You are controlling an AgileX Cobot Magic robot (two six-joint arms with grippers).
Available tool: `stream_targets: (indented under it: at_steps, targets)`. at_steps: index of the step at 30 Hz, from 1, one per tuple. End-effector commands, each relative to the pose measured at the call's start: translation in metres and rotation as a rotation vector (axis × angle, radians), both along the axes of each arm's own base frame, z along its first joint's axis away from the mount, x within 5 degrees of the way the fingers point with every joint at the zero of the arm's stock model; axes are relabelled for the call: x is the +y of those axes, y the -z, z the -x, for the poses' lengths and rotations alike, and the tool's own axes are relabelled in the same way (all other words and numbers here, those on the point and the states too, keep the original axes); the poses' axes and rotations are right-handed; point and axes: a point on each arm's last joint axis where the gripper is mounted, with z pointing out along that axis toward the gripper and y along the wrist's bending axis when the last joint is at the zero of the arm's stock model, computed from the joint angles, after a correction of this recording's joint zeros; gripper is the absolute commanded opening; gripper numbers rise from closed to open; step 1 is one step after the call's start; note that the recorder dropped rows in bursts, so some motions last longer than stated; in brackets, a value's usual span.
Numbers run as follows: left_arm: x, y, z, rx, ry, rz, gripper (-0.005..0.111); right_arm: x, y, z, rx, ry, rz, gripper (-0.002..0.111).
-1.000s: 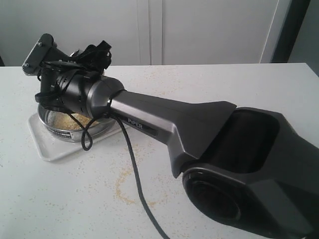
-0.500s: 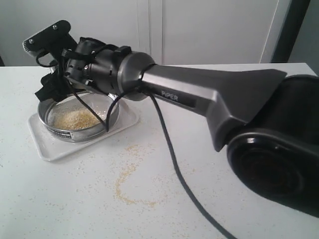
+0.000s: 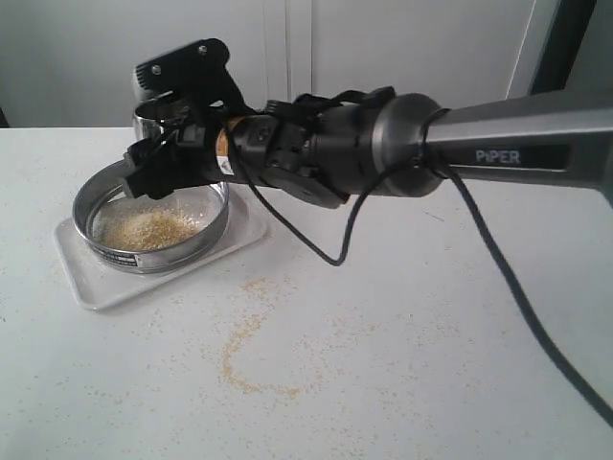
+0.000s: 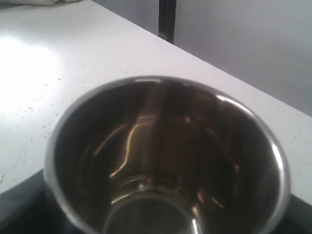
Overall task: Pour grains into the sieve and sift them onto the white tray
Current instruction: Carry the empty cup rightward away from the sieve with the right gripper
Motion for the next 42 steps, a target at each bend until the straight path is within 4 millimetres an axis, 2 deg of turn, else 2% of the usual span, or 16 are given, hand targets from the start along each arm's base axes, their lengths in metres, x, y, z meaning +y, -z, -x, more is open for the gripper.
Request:
stream_targets:
  at_steps: [1, 15, 28, 32, 36, 42]
  targets:
    - [0.000, 0.001, 0.000, 0.000, -0.004, 0.011, 0.000, -0.026, -0.007, -0.001, -0.030, -0.019, -0.121, 0.000]
    - [0.000, 0.001, 0.000, 0.000, -0.004, 0.011, 0.000, -0.102, 0.015, -0.006, -0.036, 0.025, -0.222, 0.000]
    - [0.000, 0.001, 0.000, 0.000, -0.004, 0.011, 0.000, -0.161, 0.045, -0.007, -0.027, 0.099, -0.273, 0.000]
    - [0.000, 0.001, 0.000, 0.000, -0.004, 0.011, 0.000, -0.172, 0.049, -0.010, -0.026, 0.136, -0.228, 0.000]
    - [0.000, 0.001, 0.000, 0.000, -0.004, 0.011, 0.000, -0.175, 0.052, -0.012, -0.062, 0.150, -0.151, 0.000]
    - [0.000, 0.001, 0.000, 0.000, -0.004, 0.011, 0.000, -0.175, 0.054, -0.012, -0.054, 0.158, -0.136, 0.000]
